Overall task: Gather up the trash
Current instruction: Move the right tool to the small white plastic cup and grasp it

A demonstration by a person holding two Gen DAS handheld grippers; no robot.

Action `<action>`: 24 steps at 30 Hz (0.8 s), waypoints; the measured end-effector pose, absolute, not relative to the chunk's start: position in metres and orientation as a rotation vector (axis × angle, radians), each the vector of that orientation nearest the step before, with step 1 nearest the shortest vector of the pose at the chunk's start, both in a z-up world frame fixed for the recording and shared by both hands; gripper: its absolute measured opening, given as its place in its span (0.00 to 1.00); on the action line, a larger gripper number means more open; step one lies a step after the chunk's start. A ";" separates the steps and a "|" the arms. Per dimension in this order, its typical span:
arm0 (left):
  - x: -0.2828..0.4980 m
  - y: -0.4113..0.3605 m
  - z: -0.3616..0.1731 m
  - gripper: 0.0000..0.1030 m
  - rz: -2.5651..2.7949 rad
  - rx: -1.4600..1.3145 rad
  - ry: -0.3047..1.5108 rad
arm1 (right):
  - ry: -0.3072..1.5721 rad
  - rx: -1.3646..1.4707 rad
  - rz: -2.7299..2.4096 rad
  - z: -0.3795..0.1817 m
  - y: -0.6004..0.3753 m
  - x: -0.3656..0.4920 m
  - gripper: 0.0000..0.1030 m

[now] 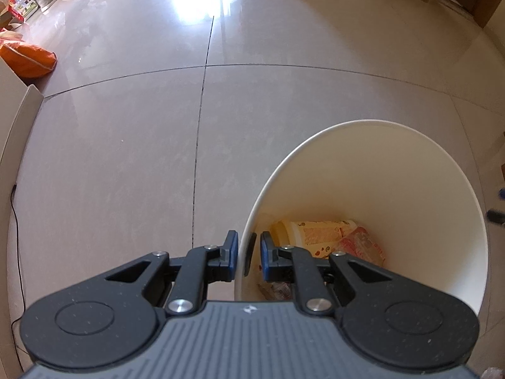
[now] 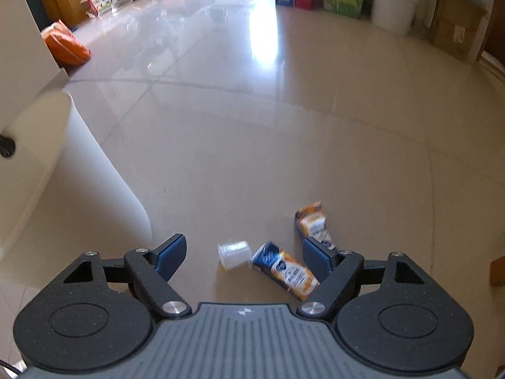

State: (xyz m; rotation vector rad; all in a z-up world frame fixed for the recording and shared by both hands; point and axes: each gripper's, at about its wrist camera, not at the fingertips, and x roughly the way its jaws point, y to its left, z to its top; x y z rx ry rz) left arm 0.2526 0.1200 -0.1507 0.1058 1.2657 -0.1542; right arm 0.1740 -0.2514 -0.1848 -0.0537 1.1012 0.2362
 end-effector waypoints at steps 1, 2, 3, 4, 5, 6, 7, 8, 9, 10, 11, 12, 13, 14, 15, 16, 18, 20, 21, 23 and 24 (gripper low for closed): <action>0.252 0.120 -0.151 0.13 -0.153 0.107 1.264 | 1.111 -0.059 0.245 -0.194 -0.250 0.175 0.80; 0.252 0.119 -0.151 0.13 -0.152 0.109 1.261 | 1.118 -0.068 0.259 -0.202 -0.248 0.177 0.80; 0.252 0.119 -0.152 0.13 -0.150 0.110 1.259 | 1.126 -0.074 0.275 -0.211 -0.246 0.180 0.78; 0.251 0.120 -0.151 0.13 -0.150 0.111 1.257 | 1.134 -0.079 0.293 -0.219 -0.244 0.183 0.76; 0.250 0.120 -0.151 0.13 -0.148 0.112 1.257 | 1.142 -0.083 0.311 -0.227 -0.240 0.187 0.76; 0.250 0.120 -0.152 0.13 -0.146 0.111 1.257 | 1.148 -0.084 0.325 -0.235 -0.237 0.191 0.76; 0.250 0.121 -0.152 0.13 -0.146 0.109 1.258 | 1.153 -0.081 0.344 -0.242 -0.234 0.192 0.76; 0.250 0.121 -0.152 0.13 -0.147 0.107 1.259 | 1.158 -0.075 0.362 -0.249 -0.231 0.196 0.76; 0.250 0.122 -0.152 0.13 -0.148 0.104 1.259 | 1.165 -0.070 0.378 -0.256 -0.228 0.201 0.76; 0.250 0.123 -0.151 0.13 -0.148 0.099 1.259 | 1.173 -0.067 0.395 -0.263 -0.225 0.204 0.76; 0.250 0.124 -0.150 0.13 -0.148 0.094 1.258 | 1.180 -0.067 0.404 -0.271 -0.222 0.208 0.76; 0.249 0.125 -0.150 0.13 -0.149 0.092 1.256 | 1.188 -0.067 0.409 -0.280 -0.220 0.211 0.76; 0.249 0.126 -0.150 0.13 -0.150 0.090 1.255 | 1.199 -0.067 0.415 -0.287 -0.219 0.214 0.76; 0.250 0.127 -0.149 0.13 -0.151 0.090 1.257 | 1.211 -0.069 0.414 -0.295 -0.216 0.218 0.76; 0.250 0.127 -0.149 0.13 -0.153 0.092 1.258 | 1.224 -0.075 0.411 -0.305 -0.213 0.221 0.76; 0.251 0.127 -0.149 0.13 -0.155 0.093 1.261 | 1.236 -0.088 0.411 -0.312 -0.211 0.225 0.76; 0.251 0.127 -0.149 0.13 -0.160 0.101 1.262 | 1.247 -0.113 0.405 -0.326 -0.206 0.229 0.76; 0.251 0.126 -0.149 0.13 -0.162 0.109 1.260 | 1.267 -0.137 0.391 -0.341 -0.203 0.233 0.76; 0.250 0.125 -0.149 0.13 -0.163 0.114 1.259 | 1.276 -0.142 0.385 -0.348 -0.202 0.235 0.76; 0.249 0.124 -0.150 0.13 -0.163 0.115 1.257 | 1.296 -0.136 0.371 -0.358 -0.200 0.236 0.76; 0.249 0.123 -0.150 0.13 -0.164 0.115 1.257 | 1.303 -0.142 0.359 -0.363 -0.198 0.235 0.76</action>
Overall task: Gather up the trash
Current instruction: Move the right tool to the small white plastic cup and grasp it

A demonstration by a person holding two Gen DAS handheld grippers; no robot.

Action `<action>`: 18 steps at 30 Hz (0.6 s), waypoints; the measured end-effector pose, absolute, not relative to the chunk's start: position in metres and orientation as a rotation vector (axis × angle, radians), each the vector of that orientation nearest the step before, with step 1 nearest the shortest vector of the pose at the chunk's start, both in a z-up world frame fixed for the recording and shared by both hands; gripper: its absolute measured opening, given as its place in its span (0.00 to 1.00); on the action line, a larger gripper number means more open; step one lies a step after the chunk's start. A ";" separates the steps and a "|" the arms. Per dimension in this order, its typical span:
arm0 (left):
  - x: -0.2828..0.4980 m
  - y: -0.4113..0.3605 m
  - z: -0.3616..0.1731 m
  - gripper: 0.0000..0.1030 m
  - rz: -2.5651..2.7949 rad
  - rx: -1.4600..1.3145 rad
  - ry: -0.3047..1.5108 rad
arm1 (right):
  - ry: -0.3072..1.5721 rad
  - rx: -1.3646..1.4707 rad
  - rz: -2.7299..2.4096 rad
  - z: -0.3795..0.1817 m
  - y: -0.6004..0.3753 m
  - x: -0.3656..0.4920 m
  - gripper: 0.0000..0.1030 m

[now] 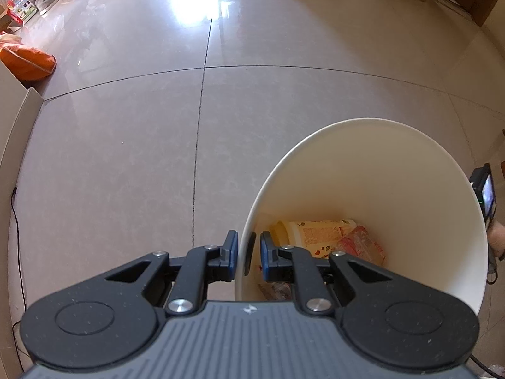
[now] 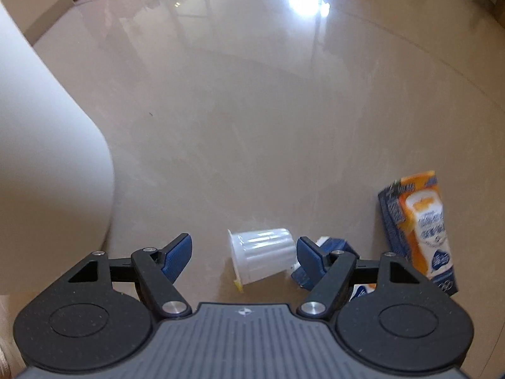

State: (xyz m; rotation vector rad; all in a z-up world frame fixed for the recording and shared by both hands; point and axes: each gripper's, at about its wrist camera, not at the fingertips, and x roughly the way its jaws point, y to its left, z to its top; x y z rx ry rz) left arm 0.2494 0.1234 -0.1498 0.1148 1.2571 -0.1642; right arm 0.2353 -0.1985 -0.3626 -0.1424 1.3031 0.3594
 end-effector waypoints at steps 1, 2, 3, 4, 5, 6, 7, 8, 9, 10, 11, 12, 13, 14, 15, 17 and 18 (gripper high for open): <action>0.249 0.123 -0.150 0.13 -0.166 0.115 1.258 | 1.292 -0.155 0.360 -0.364 -0.197 0.234 0.76; 0.249 0.123 -0.150 0.13 -0.167 0.112 1.258 | 1.285 -0.173 0.361 -0.365 -0.195 0.233 0.75; 0.249 0.124 -0.150 0.13 -0.168 0.110 1.258 | 1.297 -0.183 0.357 -0.367 -0.192 0.234 0.75; 0.250 0.124 -0.150 0.13 -0.168 0.109 1.257 | 1.308 -0.180 0.355 -0.370 -0.191 0.234 0.75; 0.249 0.125 -0.150 0.13 -0.168 0.105 1.257 | 1.317 -0.178 0.352 -0.372 -0.190 0.234 0.75; 0.249 0.125 -0.150 0.13 -0.168 0.105 1.255 | 1.320 -0.175 0.341 -0.374 -0.190 0.235 0.74; 0.249 0.126 -0.151 0.13 -0.169 0.108 1.254 | 1.318 -0.167 0.331 -0.374 -0.190 0.235 0.74; 0.248 0.125 -0.151 0.13 -0.171 0.110 1.253 | 1.313 -0.156 0.328 -0.374 -0.190 0.234 0.74; 0.248 0.125 -0.151 0.13 -0.171 0.111 1.252 | 1.316 -0.143 0.329 -0.374 -0.190 0.234 0.71; 0.248 0.125 -0.151 0.13 -0.172 0.114 1.252 | 1.320 -0.135 0.330 -0.374 -0.190 0.234 0.67; 0.248 0.125 -0.151 0.13 -0.172 0.114 1.252 | 1.324 -0.134 0.330 -0.375 -0.190 0.233 0.65; 0.248 0.125 -0.151 0.13 -0.171 0.113 1.253 | 1.335 -0.140 0.326 -0.376 -0.190 0.233 0.60; 0.248 0.125 -0.152 0.13 -0.170 0.112 1.253 | 1.345 -0.141 0.322 -0.377 -0.192 0.235 0.57; 0.248 0.124 -0.151 0.13 -0.171 0.113 1.253 | 1.348 -0.148 0.319 -0.378 -0.192 0.235 0.52; 0.248 0.124 -0.151 0.13 -0.171 0.113 1.254 | 1.344 -0.165 0.316 -0.378 -0.190 0.233 0.49; 0.248 0.125 -0.151 0.13 -0.170 0.110 1.254 | 1.349 -0.149 0.307 -0.379 -0.191 0.232 0.48; 0.248 0.125 -0.151 0.13 -0.170 0.107 1.254 | 1.356 -0.135 0.300 -0.379 -0.191 0.232 0.47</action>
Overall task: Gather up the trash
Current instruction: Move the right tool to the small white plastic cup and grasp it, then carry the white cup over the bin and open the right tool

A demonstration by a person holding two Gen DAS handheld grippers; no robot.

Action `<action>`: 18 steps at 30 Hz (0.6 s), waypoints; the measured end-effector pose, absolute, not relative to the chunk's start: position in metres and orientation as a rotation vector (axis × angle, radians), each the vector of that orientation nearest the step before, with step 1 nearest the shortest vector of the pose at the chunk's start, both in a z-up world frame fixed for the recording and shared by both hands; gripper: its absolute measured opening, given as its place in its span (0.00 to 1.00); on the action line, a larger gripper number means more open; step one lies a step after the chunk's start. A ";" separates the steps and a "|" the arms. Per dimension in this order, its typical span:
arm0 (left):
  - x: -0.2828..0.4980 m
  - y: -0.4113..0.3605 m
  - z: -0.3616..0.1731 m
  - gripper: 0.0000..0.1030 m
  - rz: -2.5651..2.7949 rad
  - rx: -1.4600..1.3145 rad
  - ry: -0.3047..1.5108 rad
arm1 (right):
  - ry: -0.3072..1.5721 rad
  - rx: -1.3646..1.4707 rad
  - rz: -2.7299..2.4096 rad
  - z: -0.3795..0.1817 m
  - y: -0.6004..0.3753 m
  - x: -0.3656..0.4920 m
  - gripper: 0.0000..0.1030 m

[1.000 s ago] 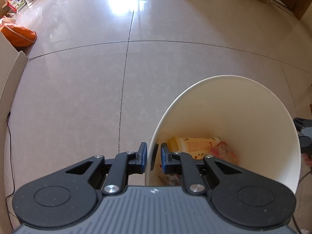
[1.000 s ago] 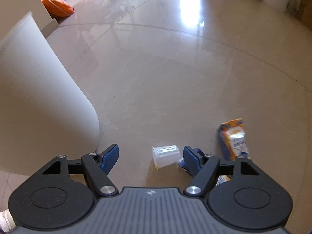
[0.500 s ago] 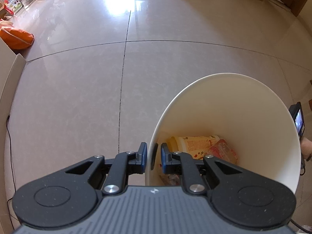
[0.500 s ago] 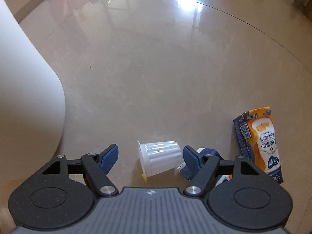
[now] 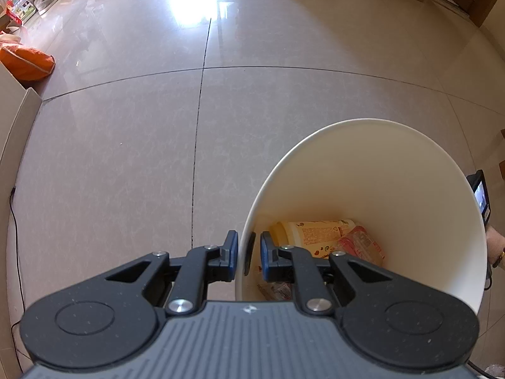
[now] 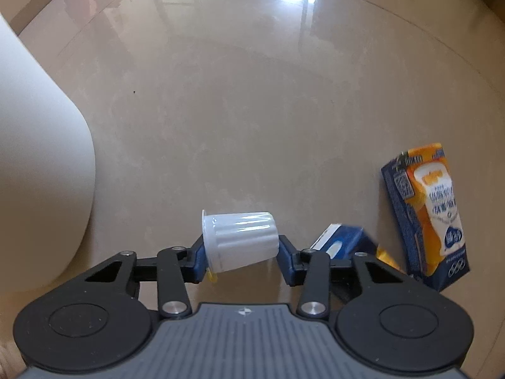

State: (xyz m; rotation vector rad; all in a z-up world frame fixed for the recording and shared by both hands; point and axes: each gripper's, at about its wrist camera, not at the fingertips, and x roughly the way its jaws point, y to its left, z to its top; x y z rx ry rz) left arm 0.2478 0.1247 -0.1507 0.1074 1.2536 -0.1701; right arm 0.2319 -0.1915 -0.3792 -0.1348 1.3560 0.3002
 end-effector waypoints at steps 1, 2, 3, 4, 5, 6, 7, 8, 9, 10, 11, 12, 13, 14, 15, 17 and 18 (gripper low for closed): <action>0.248 0.125 -0.150 0.13 -0.170 0.104 1.253 | 1.355 -0.120 0.289 -0.378 -0.194 0.232 0.48; 0.248 0.126 -0.150 0.13 -0.169 0.102 1.252 | 1.350 -0.098 0.276 -0.375 -0.196 0.231 0.48; 0.248 0.126 -0.150 0.13 -0.169 0.102 1.253 | 1.352 -0.067 0.259 -0.370 -0.202 0.231 0.47; 0.248 0.126 -0.150 0.13 -0.168 0.101 1.255 | 1.358 -0.037 0.240 -0.365 -0.206 0.229 0.47; 0.249 0.126 -0.150 0.13 -0.166 0.102 1.257 | 1.363 -0.006 0.214 -0.363 -0.213 0.230 0.47; 0.249 0.126 -0.150 0.13 -0.165 0.106 1.260 | 1.369 0.017 0.193 -0.358 -0.215 0.229 0.47; 0.250 0.125 -0.150 0.13 -0.164 0.108 1.262 | 1.377 0.034 0.175 -0.353 -0.218 0.228 0.47; 0.250 0.125 -0.150 0.13 -0.163 0.111 1.263 | 1.385 0.044 0.163 -0.345 -0.221 0.226 0.47; 0.250 0.124 -0.150 0.13 -0.162 0.114 1.263 | 1.392 0.050 0.158 -0.337 -0.223 0.224 0.47; 0.250 0.124 -0.150 0.13 -0.160 0.114 1.264 | 1.395 0.046 0.159 -0.330 -0.223 0.223 0.47; 0.251 0.123 -0.150 0.13 -0.159 0.116 1.265 | 1.400 0.029 0.157 -0.324 -0.225 0.220 0.47; 0.251 0.123 -0.150 0.13 -0.157 0.119 1.266 | 1.403 0.003 0.156 -0.317 -0.225 0.219 0.47; 0.251 0.122 -0.150 0.13 -0.156 0.121 1.267 | 1.404 -0.026 0.164 -0.307 -0.225 0.219 0.47; 0.251 0.121 -0.151 0.13 -0.155 0.122 1.268 | 1.400 -0.056 0.179 -0.295 -0.224 0.218 0.47; 0.251 0.121 -0.151 0.13 -0.154 0.124 1.269 | 1.389 -0.091 0.197 -0.279 -0.224 0.217 0.47; 0.251 0.120 -0.151 0.13 -0.153 0.129 1.271 | 1.366 -0.143 0.237 -0.251 -0.223 0.215 0.47; 0.251 0.120 -0.151 0.13 -0.153 0.130 1.271 | 1.353 -0.164 0.257 -0.237 -0.220 0.216 0.47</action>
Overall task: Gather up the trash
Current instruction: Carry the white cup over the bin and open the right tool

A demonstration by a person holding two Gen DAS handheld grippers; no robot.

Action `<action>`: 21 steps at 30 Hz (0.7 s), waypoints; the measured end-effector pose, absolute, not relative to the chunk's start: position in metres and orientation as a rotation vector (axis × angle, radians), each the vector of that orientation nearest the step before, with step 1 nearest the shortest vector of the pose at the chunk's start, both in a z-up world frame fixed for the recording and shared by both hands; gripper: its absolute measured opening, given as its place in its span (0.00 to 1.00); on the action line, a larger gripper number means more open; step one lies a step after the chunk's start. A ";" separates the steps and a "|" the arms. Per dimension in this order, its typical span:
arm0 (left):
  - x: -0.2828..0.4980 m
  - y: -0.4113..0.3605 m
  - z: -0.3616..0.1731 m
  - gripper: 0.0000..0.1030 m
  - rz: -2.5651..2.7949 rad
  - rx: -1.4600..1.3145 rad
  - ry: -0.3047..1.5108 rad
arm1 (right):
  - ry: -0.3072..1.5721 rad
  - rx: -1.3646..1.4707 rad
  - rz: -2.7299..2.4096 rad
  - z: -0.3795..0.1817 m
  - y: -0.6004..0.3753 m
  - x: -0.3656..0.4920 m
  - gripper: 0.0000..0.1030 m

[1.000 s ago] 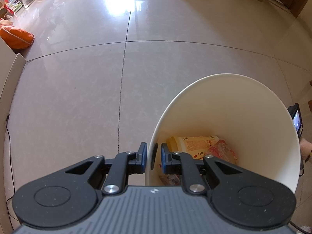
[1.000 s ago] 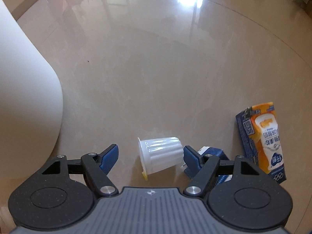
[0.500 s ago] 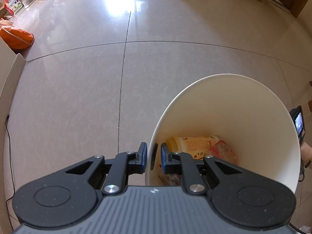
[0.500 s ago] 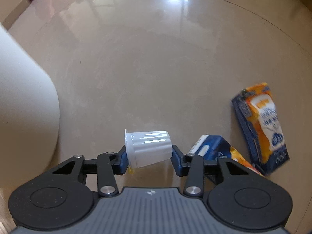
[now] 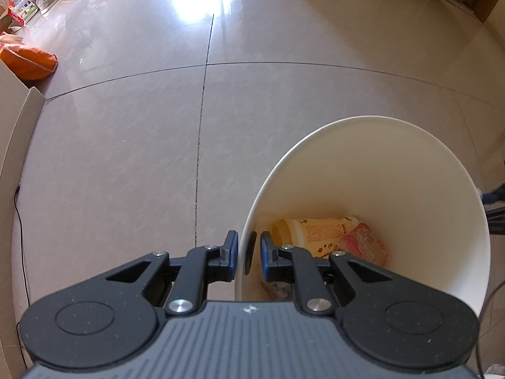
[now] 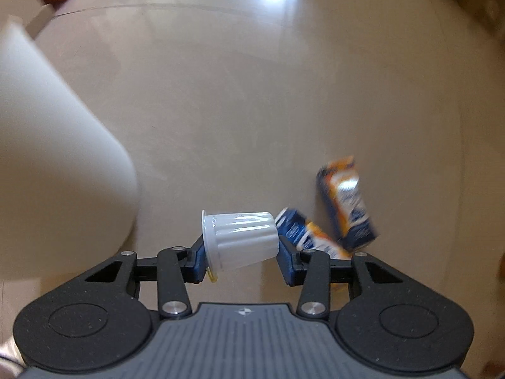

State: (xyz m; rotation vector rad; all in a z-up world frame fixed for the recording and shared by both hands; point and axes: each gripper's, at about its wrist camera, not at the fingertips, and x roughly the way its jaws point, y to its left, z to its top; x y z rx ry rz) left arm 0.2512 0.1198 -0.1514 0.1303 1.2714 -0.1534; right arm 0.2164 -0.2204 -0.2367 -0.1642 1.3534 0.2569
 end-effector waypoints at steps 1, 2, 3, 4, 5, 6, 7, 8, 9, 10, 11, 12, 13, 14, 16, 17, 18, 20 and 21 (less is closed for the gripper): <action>0.251 0.120 -0.152 0.13 -0.154 0.131 1.272 | 1.344 -0.179 0.276 -0.220 -0.221 0.216 0.47; 0.252 0.120 -0.152 0.13 -0.154 0.130 1.273 | 1.329 -0.196 0.298 -0.204 -0.219 0.215 0.47; 0.252 0.120 -0.152 0.13 -0.154 0.129 1.275 | 1.304 -0.214 0.324 -0.188 -0.213 0.213 0.48; 0.252 0.120 -0.152 0.13 -0.153 0.127 1.276 | 1.283 -0.225 0.351 -0.173 -0.208 0.215 0.48; 0.252 0.120 -0.152 0.13 -0.153 0.125 1.276 | 1.264 -0.231 0.374 -0.158 -0.203 0.213 0.48; 0.252 0.120 -0.152 0.13 -0.153 0.127 1.275 | 1.239 -0.230 0.398 -0.144 -0.196 0.210 0.48; 0.252 0.120 -0.152 0.13 -0.154 0.129 1.274 | 1.215 -0.227 0.421 -0.132 -0.187 0.211 0.48; 0.252 0.120 -0.152 0.13 -0.154 0.128 1.274 | 1.190 -0.224 0.443 -0.122 -0.181 0.209 0.48; 0.252 0.120 -0.152 0.13 -0.155 0.127 1.274 | 1.167 -0.226 0.464 -0.114 -0.172 0.207 0.48; 0.252 0.120 -0.151 0.13 -0.154 0.127 1.274 | 1.152 -0.225 0.491 -0.108 -0.163 0.204 0.48; 0.252 0.120 -0.151 0.13 -0.155 0.126 1.274 | 1.141 -0.218 0.523 -0.104 -0.154 0.202 0.48; 0.251 0.120 -0.151 0.13 -0.155 0.128 1.274 | 1.135 -0.210 0.554 -0.099 -0.144 0.200 0.48; 0.252 0.120 -0.152 0.13 -0.155 0.130 1.274 | 1.134 -0.209 0.582 -0.098 -0.135 0.197 0.48; 0.252 0.119 -0.152 0.13 -0.156 0.133 1.274 | 1.134 -0.216 0.612 -0.097 -0.125 0.195 0.48; 0.252 0.118 -0.152 0.13 -0.158 0.142 1.275 | 1.118 -0.237 0.660 -0.095 -0.106 0.190 0.48; 0.252 0.118 -0.152 0.13 -0.158 0.143 1.277 | 1.113 -0.246 0.687 -0.095 -0.098 0.188 0.48; 0.252 0.117 -0.152 0.13 -0.160 0.145 1.278 | 1.112 -0.250 0.709 -0.095 -0.091 0.187 0.48; 0.253 0.117 -0.153 0.13 -0.162 0.149 1.280 | 1.115 -0.259 0.731 -0.096 -0.081 0.186 0.48; 0.253 0.117 -0.153 0.13 -0.163 0.148 1.282 | 1.116 -0.265 0.733 -0.097 -0.077 0.186 0.50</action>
